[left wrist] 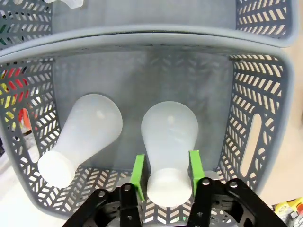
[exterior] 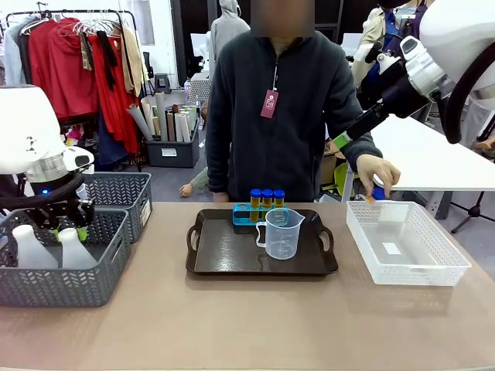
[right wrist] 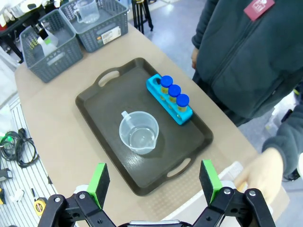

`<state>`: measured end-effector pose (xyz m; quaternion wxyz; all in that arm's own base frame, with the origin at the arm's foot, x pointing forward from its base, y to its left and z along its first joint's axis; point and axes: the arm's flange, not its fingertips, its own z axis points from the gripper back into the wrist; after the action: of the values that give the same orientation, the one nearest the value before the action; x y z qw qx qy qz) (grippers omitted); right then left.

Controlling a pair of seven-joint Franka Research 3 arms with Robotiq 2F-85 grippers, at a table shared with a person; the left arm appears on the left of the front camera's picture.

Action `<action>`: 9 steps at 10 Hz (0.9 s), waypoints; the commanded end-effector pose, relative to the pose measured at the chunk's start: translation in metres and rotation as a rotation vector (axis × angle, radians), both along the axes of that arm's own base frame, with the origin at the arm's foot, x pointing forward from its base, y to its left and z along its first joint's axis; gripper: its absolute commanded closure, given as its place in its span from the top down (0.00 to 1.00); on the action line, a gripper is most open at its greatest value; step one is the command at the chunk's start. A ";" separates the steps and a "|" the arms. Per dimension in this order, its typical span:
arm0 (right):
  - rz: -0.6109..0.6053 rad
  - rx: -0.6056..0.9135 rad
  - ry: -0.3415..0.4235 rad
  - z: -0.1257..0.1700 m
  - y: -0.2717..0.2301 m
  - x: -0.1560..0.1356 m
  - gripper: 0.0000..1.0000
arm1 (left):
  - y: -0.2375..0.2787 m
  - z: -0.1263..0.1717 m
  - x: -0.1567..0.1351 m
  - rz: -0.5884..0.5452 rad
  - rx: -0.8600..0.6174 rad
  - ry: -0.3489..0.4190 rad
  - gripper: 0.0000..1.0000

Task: Prepare the laboratory tools.
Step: Pick up one Small flask and place it on the Handle tray.

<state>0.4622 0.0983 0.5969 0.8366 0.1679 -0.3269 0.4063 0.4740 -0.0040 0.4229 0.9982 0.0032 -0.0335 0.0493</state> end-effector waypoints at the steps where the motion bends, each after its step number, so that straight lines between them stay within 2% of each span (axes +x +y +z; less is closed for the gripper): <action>1: 0.007 0.024 -0.001 0.001 -0.001 0.001 1.00 | 0.000 0.003 0.002 0.003 -0.010 0.003 0.00; 7: 0.007 0.024 -0.001 0.001 -0.001 0.001 1.00 | 0.001 0.023 0.006 0.026 0.005 -0.003 0.00; 9: 0.007 0.024 -0.001 0.001 -0.001 0.001 1.00 | -0.005 0.058 0.011 0.032 0.017 0.037 0.00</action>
<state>0.4622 0.0983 0.5969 0.8366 0.1679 -0.3269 0.4063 0.4813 -0.0052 0.4585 0.9981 0.0048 -0.0283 0.0551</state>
